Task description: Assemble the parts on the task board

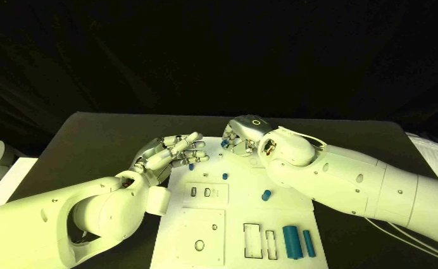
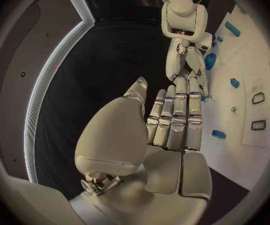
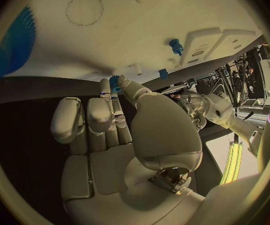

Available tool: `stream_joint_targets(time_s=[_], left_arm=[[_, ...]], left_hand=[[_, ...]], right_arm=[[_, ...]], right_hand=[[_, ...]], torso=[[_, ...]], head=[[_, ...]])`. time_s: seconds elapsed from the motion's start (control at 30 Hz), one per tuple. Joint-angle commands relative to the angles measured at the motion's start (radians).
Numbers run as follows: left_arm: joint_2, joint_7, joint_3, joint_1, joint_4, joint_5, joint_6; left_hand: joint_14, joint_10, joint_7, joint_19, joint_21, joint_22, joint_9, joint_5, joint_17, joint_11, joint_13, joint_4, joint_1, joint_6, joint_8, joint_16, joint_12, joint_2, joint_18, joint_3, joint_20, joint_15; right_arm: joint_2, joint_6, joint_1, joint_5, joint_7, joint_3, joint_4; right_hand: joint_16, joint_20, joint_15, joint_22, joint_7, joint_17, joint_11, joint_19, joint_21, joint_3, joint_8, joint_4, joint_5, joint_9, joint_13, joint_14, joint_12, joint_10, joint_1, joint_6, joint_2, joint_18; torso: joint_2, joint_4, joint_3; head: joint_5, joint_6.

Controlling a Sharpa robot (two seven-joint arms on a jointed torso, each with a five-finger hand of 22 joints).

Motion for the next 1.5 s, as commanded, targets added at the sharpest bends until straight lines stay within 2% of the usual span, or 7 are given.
stream_joint_targets(time_s=[0.03, 0.37, 0.6, 0.97, 1.3, 1.43, 1.5], left_arm=[[0.001, 0.004, 0.001, 0.001, 0.004, 0.001, 0.023], [0.000, 0.003, 0.001, 0.002, 0.007, 0.001, 0.025], [-0.004, 0.003, 0.001, 0.002, 0.008, 0.001, 0.024], [-0.014, 0.001, 0.001, 0.003, 0.009, 0.001, 0.025], [-0.025, 0.004, 0.001, 0.003, 0.011, 0.001, 0.025], [-0.029, 0.005, 0.001, 0.003, 0.013, 0.001, 0.027], [-0.029, 0.005, 0.001, 0.003, 0.014, 0.001, 0.027]], left_hand=[[-0.005, -0.006, 0.004, 0.000, -0.003, -0.002, -0.001, -0.003, 0.001, 0.000, -0.001, -0.005, -0.001, 0.000, -0.005, -0.007, -0.003, 0.002, 0.011, -0.002, 0.005, 0.004], [-0.005, -0.006, 0.004, 0.000, -0.003, -0.002, -0.001, -0.003, 0.001, 0.000, -0.001, -0.005, -0.001, 0.000, -0.005, -0.007, -0.003, 0.002, 0.011, -0.002, 0.005, 0.004], [-0.005, -0.006, 0.004, 0.000, -0.003, -0.002, -0.001, -0.003, 0.001, 0.000, -0.001, -0.005, -0.001, 0.000, -0.005, -0.007, -0.003, 0.002, 0.011, -0.002, 0.005, 0.004], [-0.005, -0.006, 0.003, 0.000, -0.004, -0.002, -0.001, -0.003, 0.002, -0.001, 0.000, -0.006, -0.001, 0.000, -0.005, -0.008, -0.003, 0.003, 0.011, -0.003, 0.005, 0.004], [-0.006, -0.006, 0.003, 0.000, -0.004, -0.003, -0.001, -0.003, 0.002, -0.001, 0.000, -0.006, -0.001, 0.000, -0.005, -0.009, -0.003, 0.003, 0.011, -0.003, 0.005, 0.004], [-0.006, -0.006, 0.001, -0.001, -0.004, -0.003, 0.000, -0.003, 0.003, -0.001, 0.000, -0.007, 0.000, 0.001, -0.005, -0.010, -0.003, 0.004, 0.011, -0.003, 0.005, 0.004], [-0.006, -0.006, 0.001, -0.001, -0.004, -0.003, 0.000, -0.003, 0.003, -0.001, 0.000, -0.007, 0.000, 0.001, -0.005, -0.010, -0.003, 0.004, 0.011, -0.003, 0.005, 0.004]], right_arm=[[0.005, 0.035, -0.001, -0.010, -0.018, -0.001, -0.009], [0.020, 0.040, -0.001, -0.013, -0.021, -0.001, -0.023], [0.017, -0.013, -0.001, -0.008, -0.020, -0.002, -0.019], [-0.103, -0.042, 0.000, 0.063, -0.010, 0.005, 0.101], [-0.318, 0.013, 0.005, 0.310, -0.037, 0.029, 0.229], [-0.349, 0.055, 0.005, 0.307, -0.059, 0.030, 0.226], [-0.353, 0.070, 0.005, 0.302, -0.066, 0.031, 0.222]], right_hand=[[0.005, 0.002, 0.001, 0.000, -0.003, -0.002, 0.000, -0.004, 0.005, -0.001, 0.006, 0.009, 0.002, 0.033, -0.001, 0.020, -0.003, -0.006, 0.002, 0.009, -0.009, -0.014], [-0.008, 0.007, 0.007, -0.015, 0.005, -0.027, 0.007, -0.016, -0.001, -0.001, -0.002, 0.029, 0.001, 0.031, -0.003, 0.012, -0.005, -0.029, -0.004, -0.010, -0.030, -0.011], [-0.094, 0.030, 0.033, -0.140, 0.037, -0.152, 0.038, -0.095, -0.072, -0.060, -0.005, 0.067, -0.001, -0.008, -0.006, -0.024, -0.005, -0.161, -0.013, -0.170, -0.105, 0.013], [-0.098, 0.033, 0.030, -0.138, 0.037, -0.164, 0.034, -0.088, -0.074, -0.113, 0.002, 0.107, 0.008, -0.007, 0.009, -0.017, 0.017, -0.120, 0.040, -0.184, -0.092, 0.013], [0.148, -0.012, -0.017, 0.084, 0.009, 0.183, -0.023, 0.039, 0.052, -0.143, 0.001, 0.116, 0.105, -0.009, 0.192, 0.051, 0.248, 0.190, 0.075, -0.175, -0.141, -0.030], [0.350, 0.006, -0.017, 0.229, 0.010, 0.508, -0.015, 0.105, 0.132, -0.340, 0.016, 0.176, 0.141, -0.003, 0.971, 0.077, 1.001, 0.181, 0.117, -0.218, -0.093, -0.061], [0.358, 0.009, 0.004, 0.245, 0.022, 0.526, -0.010, 0.108, 0.139, -0.384, 0.022, 0.221, 0.135, -0.003, 1.087, 0.074, 1.102, 0.159, 0.128, -0.222, -0.087, -0.060]], torso=[[0.002, 0.0010, -0.0005], [0.003, -0.0018, -0.0006], [0.003, -0.0039, -0.0001], [-0.004, -0.0104, -0.0016], [-0.012, -0.0244, -0.0045], [-0.013, -0.0273, -0.0034], [-0.013, -0.0266, -0.0030]], head=[[0.000, -0.001], [0.004, -0.002], [0.006, -0.001], [0.010, 0.003], [0.002, -0.007], [0.000, -0.011], [-0.003, -0.014]])
